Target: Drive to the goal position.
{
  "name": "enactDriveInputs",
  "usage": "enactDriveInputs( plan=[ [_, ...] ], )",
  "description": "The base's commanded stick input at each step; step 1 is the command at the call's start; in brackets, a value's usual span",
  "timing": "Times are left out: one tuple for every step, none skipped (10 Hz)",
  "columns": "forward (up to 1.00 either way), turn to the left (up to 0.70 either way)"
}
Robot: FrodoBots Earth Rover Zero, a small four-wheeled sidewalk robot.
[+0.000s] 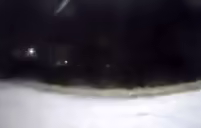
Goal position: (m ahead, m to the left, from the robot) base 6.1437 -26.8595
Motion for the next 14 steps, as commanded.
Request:
enactDriveInputs(
  plan=[
    [0.00, -0.40],
    [0.00, -0.40],
    [0.00, -0.40],
    [0.00, -0.40],
    [0.00, -0.40],
    [0.00, -0.40],
    [0.00, -0.40],
    [0.00, -0.40],
    [0.00, -0.41],
    [0.00, -0.40],
    [0.00, -0.40],
    [0.00, -0.40],
    [0.00, -0.40],
    [0.00, -0.40]
  ],
)
